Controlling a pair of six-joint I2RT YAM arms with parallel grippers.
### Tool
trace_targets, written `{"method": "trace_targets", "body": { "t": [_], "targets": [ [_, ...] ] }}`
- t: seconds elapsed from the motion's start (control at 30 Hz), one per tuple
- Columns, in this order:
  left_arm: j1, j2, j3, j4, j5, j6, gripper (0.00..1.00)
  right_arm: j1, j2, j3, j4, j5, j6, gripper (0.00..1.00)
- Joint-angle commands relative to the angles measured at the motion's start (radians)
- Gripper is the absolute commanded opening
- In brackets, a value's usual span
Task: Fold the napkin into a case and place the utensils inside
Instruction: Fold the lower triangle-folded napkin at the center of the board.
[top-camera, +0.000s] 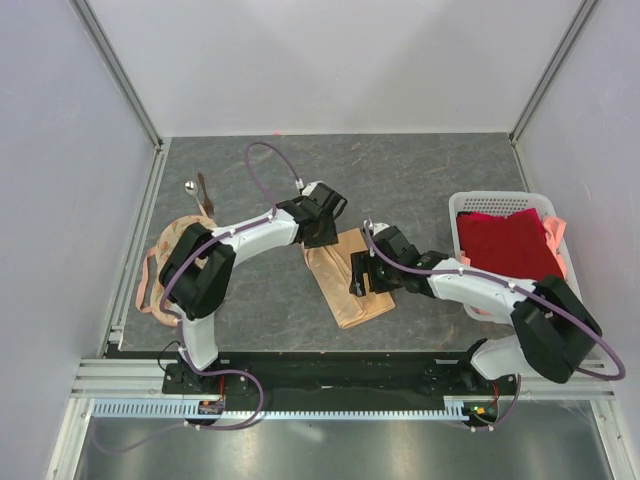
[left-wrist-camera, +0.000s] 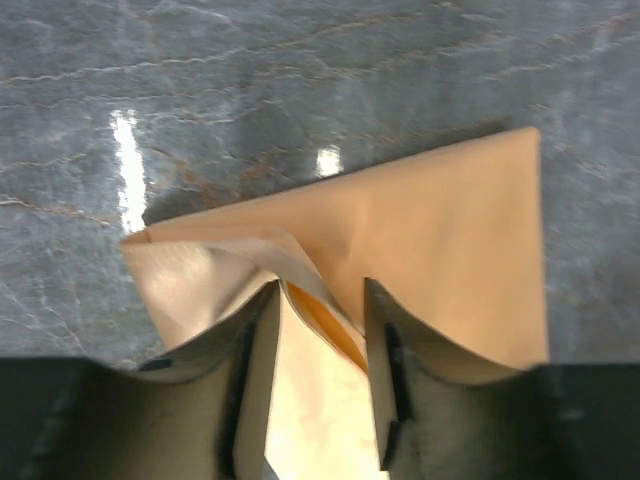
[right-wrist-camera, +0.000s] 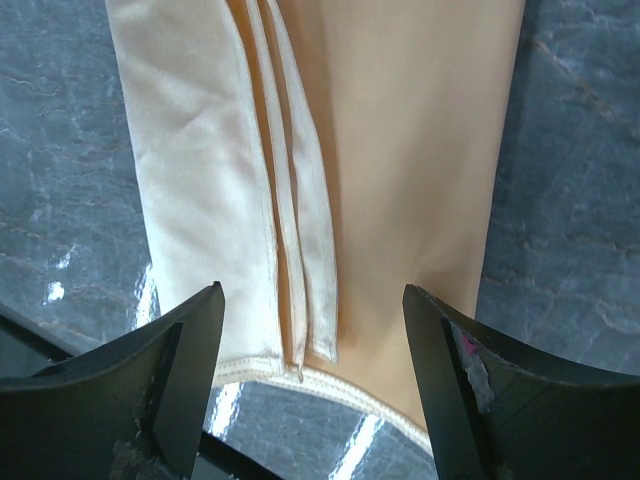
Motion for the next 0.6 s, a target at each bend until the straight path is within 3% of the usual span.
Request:
{"method": "trace_targets", "body": {
  "t": [0.0,0.07,0.1,0.27,0.4,0.5,0.57],
  "targets": [
    [0.001,-0.091,0.010,0.051,0.105,0.079,0.52,-0.022,0.082,0.091,0.053,-0.014,-0.060,0.80],
    [0.006,-0.114,0.021,0.046,0.142,0.105,0.74,-0.031,0.121,0.110,0.061,-0.029,-0.065,0.80],
    [0.007,-0.129,0.030,0.042,0.183,0.113,0.80,-0.034,0.129,0.120,0.070,-0.032,-0.063,0.80],
    [0.042,-0.174,0.056,-0.018,0.219,0.153,0.78,-0.054,0.199,0.176,0.100,-0.077,-0.085,0.79],
    [0.139,-0.249,-0.027,-0.015,0.263,0.179,0.56,-0.057,0.277,0.254,0.111,-0.078,-0.109,0.79],
    [0.209,-0.260,-0.071,0.000,0.334,0.176,0.24,-0.062,0.334,0.318,0.116,-0.068,-0.124,0.80],
    [0.236,-0.251,-0.100,0.023,0.369,0.164,0.13,-0.065,0.362,0.370,0.116,-0.069,-0.132,0.80]
  ]
}}
